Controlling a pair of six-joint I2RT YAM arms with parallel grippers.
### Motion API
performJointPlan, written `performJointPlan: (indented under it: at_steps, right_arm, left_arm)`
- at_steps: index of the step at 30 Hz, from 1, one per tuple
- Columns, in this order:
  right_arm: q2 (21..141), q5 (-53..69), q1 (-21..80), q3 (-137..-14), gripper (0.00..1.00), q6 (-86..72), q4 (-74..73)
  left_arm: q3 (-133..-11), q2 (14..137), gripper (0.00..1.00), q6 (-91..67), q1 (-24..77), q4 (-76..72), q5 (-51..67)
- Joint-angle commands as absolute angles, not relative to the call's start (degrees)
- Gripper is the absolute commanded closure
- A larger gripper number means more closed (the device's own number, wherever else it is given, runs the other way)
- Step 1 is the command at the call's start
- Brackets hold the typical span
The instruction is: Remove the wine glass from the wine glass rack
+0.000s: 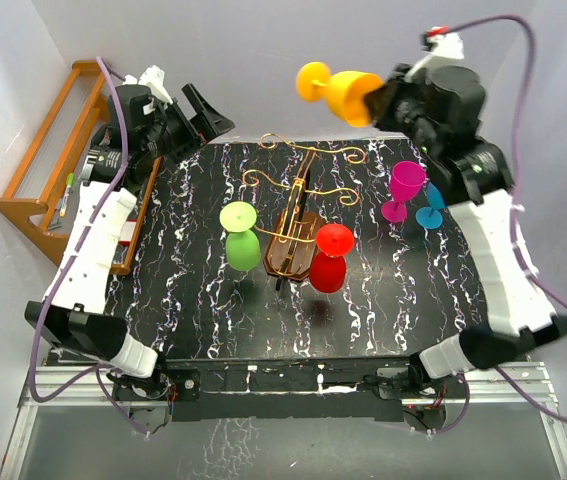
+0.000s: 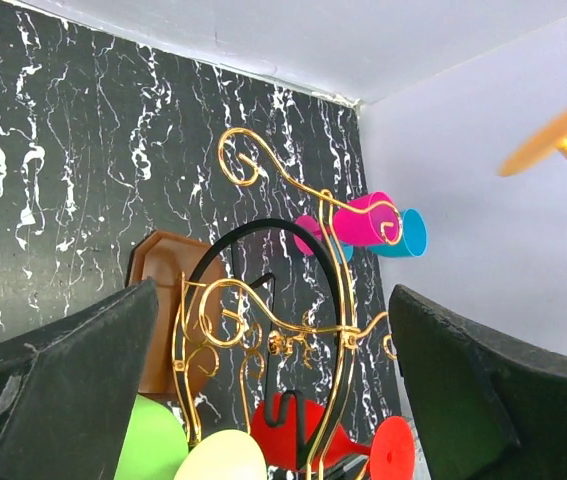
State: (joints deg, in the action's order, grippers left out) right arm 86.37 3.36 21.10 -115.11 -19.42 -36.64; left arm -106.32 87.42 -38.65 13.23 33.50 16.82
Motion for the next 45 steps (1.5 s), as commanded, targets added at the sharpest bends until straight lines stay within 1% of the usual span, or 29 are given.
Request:
performJointPlan:
  at_steps: [1,2,3,4,5,6,8,9,10,11,16,20,25,30,31,32,33,36,39,45]
  right_arm:
    - [75.7,-28.3,20.1,-111.1,0.92,-17.4,-39.8]
    - [74.6,-32.1,19.9,-110.4,0.92,-17.7,-42.0]
    - [73.7,-34.9,19.8,-109.9,0.92,-18.1,-44.6]
    - [73.2,-36.9,19.7,-109.8,0.92,-18.9,-47.3]
    - [72.7,-38.1,19.6,-109.6,0.92,-20.3,-50.1]
    - [72.5,-38.6,19.6,-109.6,0.92,-21.9,-53.4]
    - [72.2,-38.7,19.6,-109.3,0.92,-25.6,-59.6]
    - [72.0,-38.3,19.6,-108.6,0.92,-27.3,-62.3]
    - [71.8,-37.6,19.5,-107.6,0.92,-28.7,-64.5]
    - [71.6,-36.6,19.4,-106.5,0.92,-29.9,-66.3]
    - [71.0,-30.0,18.3,-100.4,0.92,-31.8,-70.4]
    - [72.5,-23.0,14.9,-95.6,0.92,-30.3,-71.0]
    - [72.0,-15.4,8.9,-85.4,0.92,-27.7,-65.4]
    - [74.0,-10.8,3.7,-79.5,0.92,-25.3,-60.9]
    - [74.7,-10.2,3.2,-78.6,0.92,-25.1,-60.1]
    - [75.3,-10.1,2.7,-77.8,0.92,-24.9,-59.1]
    - [75.9,-10.0,2.3,-77.1,0.92,-24.8,-58.1]
    - [78.1,-10.2,1.7,-75.8,0.92,-24.5,-55.3]
    - [80.7,-10.6,1.5,-75.0,0.9,-24.0,-52.7]
    - [84.8,-12.7,1.4,-75.4,0.88,-23.8,-49.7]
  left_arm:
    - [-101.5,80.4,0.03,-43.4,13.2,22.0,14.4]
    - [-100.5,79.7,0.04,-43.8,13.1,20.6,14.4]
    - [-99.7,79.2,0.08,-43.9,13.1,19.0,14.8]
    - [-99.1,78.9,0.12,-43.9,13.0,18.2,14.9]
    - [-98.7,78.7,0.19,-44.0,13.1,18.0,14.8]
    - [-98.6,78.8,0.31,-44.0,13.0,18.2,14.5]
    - [-99.1,79.0,0.67,-43.8,13.0,19.8,14.1]
    - [-99.1,79.1,0.82,-43.7,13.1,20.8,13.8]
    - [-99.1,79.0,0.94,-43.6,13.0,21.8,13.4]
    - [-99.1,79.0,1.0,-43.5,13.0,23.0,12.9]
    - [-100.4,79.3,1.0,-42.8,12.8,30.6,11.1]
    - [-101.5,80.1,1.0,-42.5,12.5,34.8,12.2]
    - [-97.5,78.6,1.0,-42.9,12.4,35.5,12.5]
    - [-94.5,75.1,1.0,-43.2,12.4,35.9,12.5]
    - [-94.0,74.9,0.99,-43.5,12.3,36.2,13.0]
    - [-93.4,74.9,0.92,-43.8,12.3,36.5,13.7]
    - [-92.7,74.8,0.87,-44.1,12.2,36.6,14.6]
    - [-90.3,74.3,0.8,-45.4,12.3,36.2,16.9]
    - [-88.2,73.2,0.77,-45.8,12.3,35.8,17.2]
    - [-87.1,72.5,0.77,-44.6,12.2,36.4,16.5]
